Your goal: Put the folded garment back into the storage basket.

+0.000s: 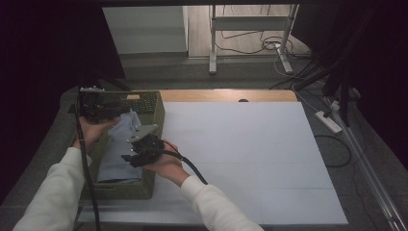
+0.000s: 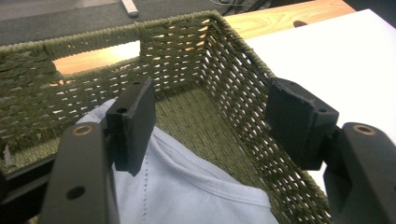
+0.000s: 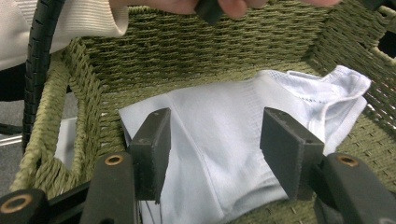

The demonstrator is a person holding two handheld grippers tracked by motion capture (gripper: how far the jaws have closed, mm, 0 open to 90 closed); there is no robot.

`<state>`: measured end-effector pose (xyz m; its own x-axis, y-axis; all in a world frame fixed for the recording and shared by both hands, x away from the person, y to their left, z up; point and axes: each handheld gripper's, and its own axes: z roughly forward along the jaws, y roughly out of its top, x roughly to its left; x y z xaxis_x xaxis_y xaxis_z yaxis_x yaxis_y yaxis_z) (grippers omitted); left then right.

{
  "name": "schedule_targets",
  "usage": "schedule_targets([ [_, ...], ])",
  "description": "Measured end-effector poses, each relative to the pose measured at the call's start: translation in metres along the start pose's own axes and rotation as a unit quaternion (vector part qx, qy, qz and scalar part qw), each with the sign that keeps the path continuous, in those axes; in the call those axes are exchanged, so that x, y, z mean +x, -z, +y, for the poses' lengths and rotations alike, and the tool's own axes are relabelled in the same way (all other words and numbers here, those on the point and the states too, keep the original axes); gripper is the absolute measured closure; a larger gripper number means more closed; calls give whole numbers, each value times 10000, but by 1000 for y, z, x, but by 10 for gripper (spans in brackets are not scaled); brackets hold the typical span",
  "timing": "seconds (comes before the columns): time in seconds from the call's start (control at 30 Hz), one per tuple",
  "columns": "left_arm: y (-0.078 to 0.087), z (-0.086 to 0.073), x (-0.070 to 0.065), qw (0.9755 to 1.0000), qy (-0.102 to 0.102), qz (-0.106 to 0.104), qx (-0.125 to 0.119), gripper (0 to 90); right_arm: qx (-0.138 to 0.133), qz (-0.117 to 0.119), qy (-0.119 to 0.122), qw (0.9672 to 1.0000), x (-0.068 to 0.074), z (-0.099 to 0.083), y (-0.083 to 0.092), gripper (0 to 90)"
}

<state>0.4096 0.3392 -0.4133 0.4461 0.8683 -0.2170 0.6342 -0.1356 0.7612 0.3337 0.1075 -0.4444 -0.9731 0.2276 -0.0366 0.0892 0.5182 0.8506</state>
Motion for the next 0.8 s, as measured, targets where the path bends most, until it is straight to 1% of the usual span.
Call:
schedule_targets([
  [0.03, 2, -2, -1, 10000, 2, -46, -10, 352, -18, 5, -54, 10000, -2, -2, 4, 435],
  [0.23, 4, -7, -4, 9999, 15, -153, -24, 364, -42, -22, -132, 9999, -6, -8, 14, 435],
  [0.6, 10, -11, -15, 9997, -50, -212, -70, 374, -91, -79, -222, 9997, -11, -18, 30, 435],
  [0.63, 11, -12, -18, 9997, -58, -229, -80, 373, -111, -89, -234, 9996, -12, -20, 34, 435],
  [0.8, 12, -12, -26, 9995, -100, -285, -108, 374, -119, -147, -265, 9995, -14, -26, 45, 434],
])
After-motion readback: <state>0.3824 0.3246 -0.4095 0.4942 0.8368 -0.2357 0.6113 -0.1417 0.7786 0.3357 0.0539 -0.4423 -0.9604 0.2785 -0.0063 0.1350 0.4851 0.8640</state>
